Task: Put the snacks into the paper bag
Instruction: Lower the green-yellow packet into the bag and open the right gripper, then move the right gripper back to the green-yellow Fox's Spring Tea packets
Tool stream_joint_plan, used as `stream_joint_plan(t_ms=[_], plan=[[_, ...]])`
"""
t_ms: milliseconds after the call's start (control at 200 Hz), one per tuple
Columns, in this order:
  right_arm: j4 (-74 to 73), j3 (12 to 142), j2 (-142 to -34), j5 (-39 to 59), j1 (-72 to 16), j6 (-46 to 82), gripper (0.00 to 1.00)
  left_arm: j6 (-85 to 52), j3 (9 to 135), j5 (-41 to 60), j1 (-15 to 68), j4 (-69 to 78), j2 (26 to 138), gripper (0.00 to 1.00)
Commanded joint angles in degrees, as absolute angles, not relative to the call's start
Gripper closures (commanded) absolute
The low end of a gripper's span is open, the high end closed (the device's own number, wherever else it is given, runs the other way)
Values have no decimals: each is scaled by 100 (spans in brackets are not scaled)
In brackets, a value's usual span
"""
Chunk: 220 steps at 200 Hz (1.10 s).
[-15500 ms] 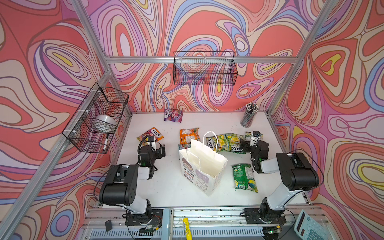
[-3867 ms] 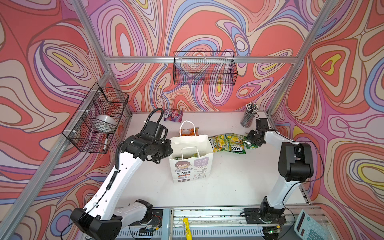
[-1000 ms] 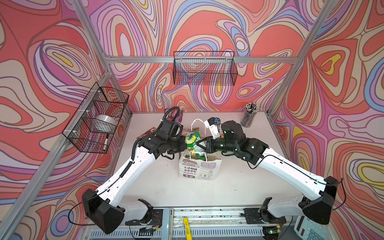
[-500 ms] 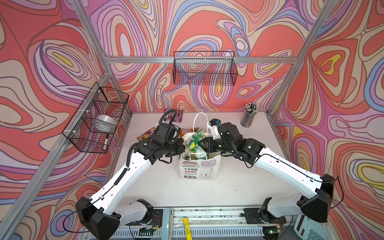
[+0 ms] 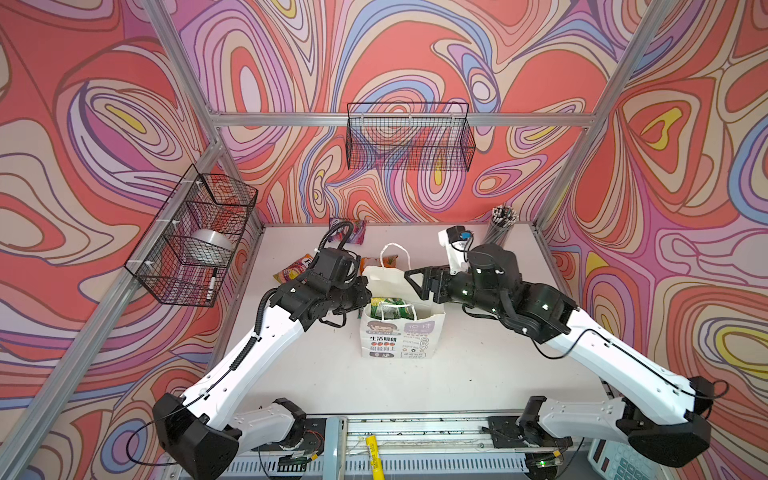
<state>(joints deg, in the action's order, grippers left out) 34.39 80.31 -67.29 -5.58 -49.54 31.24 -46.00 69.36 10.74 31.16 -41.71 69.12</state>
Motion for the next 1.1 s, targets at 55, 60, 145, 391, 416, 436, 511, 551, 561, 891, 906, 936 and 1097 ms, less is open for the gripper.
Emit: stream_joint_plan(t_ms=[55, 60, 145, 391, 416, 436, 511, 551, 561, 891, 906, 936, 1097], plan=[[3795, 8183, -6486, -2389, -4957, 2610, 4, -5029, 6864, 821, 3164, -4056, 6893, 100], [3795, 8183, -6486, -2389, -4957, 2610, 4, -5041, 6860, 824, 3164, -4058, 6883, 100], [3615, 8080, -6562, -3044, -4849, 2518, 3, -5179, 6862, 730, 3164, -4158, 6783, 100], [2306, 7436, -6876, -1392, -3074, 3189, 3, -5398, 6846, 410, 3164, -4368, 6746, 100], [2207, 7366, -6888, -1218, -2863, 3246, 3, -5412, 6855, 425, 3164, -4369, 6765, 100], [2152, 7332, -6921, -1060, -2653, 3300, 3, -5433, 6863, 433, 3164, -4374, 6776, 100], [1971, 7213, -7023, -413, -1803, 3536, 3, -5531, 6933, 409, 3164, -4373, 6828, 100], [1813, 7136, -7097, 19, -1351, 3706, 3, -5567, 6973, 437, 3164, -4364, 6860, 100], [1769, 7112, -7124, 108, -1234, 3750, 3, -5575, 6986, 439, 3164, -4361, 6879, 100], [242, 5405, -7862, 1046, 329, 4651, 3, -5257, 7356, 516, 3164, -4412, 7378, 100], [246, 5353, -7903, 1072, 352, 4644, 3, -5248, 7337, 546, 3164, -4371, 7382, 100], [231, 5252, -7993, 1137, 376, 4609, 3, -5239, 7284, 623, 3164, -4303, 7396, 100], [56, 4630, -8086, 1540, 466, 4510, 3, -5177, 7011, 853, 3182, -4065, 7295, 100]])
